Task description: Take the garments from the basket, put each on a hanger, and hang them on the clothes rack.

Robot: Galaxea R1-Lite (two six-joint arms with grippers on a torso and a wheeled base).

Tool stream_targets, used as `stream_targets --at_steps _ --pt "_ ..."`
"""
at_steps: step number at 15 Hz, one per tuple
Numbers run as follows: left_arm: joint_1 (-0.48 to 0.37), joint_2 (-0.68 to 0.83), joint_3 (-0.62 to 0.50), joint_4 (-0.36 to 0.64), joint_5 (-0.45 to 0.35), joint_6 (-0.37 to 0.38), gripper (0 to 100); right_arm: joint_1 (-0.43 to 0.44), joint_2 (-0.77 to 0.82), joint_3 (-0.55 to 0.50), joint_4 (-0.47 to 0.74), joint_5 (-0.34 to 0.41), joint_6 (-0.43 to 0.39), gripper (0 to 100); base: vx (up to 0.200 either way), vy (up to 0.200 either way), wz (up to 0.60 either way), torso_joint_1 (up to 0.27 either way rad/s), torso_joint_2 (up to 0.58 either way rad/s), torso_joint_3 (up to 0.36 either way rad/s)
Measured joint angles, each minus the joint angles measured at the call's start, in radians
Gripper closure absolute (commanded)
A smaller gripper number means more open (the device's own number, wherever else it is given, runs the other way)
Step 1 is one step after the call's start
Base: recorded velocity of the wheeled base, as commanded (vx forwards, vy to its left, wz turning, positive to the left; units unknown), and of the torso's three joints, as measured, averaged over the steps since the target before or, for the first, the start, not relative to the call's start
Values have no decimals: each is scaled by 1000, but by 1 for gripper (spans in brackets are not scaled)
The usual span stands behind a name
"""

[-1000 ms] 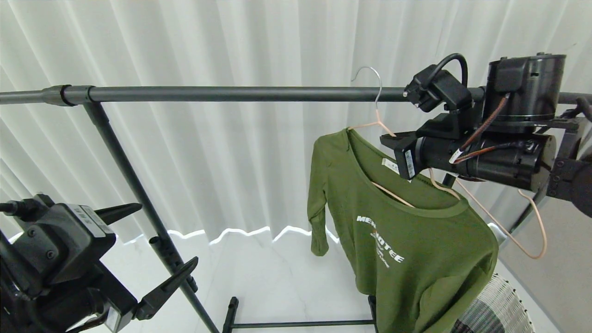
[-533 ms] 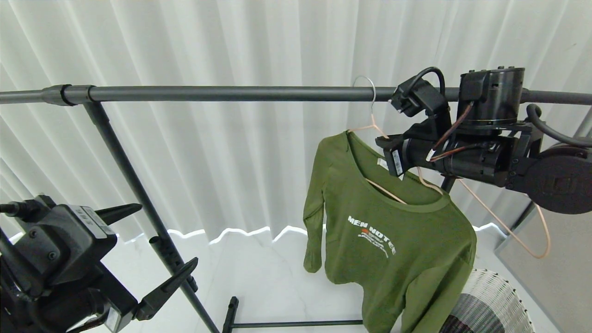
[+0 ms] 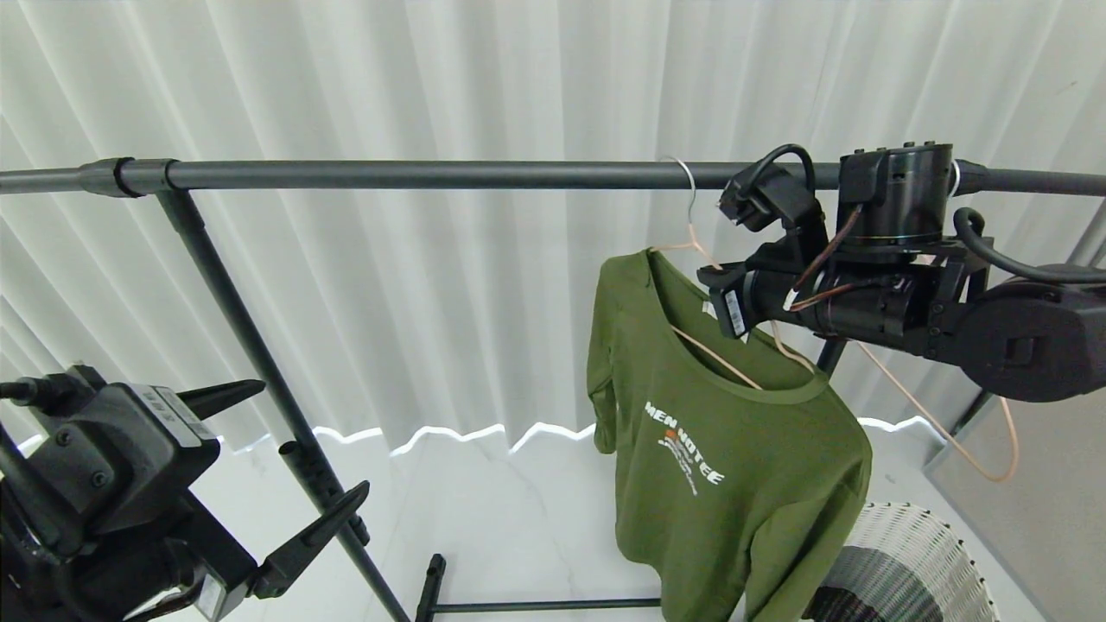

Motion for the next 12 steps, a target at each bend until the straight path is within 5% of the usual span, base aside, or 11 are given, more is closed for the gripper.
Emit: stream_targets --at_steps 4,5,12 --pt "1 0 0 0 0 0 0 -1 16 -1 5 -80 0 100 0 0 0 0 0 0" --pt "1 0 0 0 0 -1 0 -1 19 -1 5 -87 0 0 0 0 0 0 0 0" --pt "0 0 1 0 0 -3 0 -1 35 4 -125 -93 11 0 0 0 0 0 0 0"
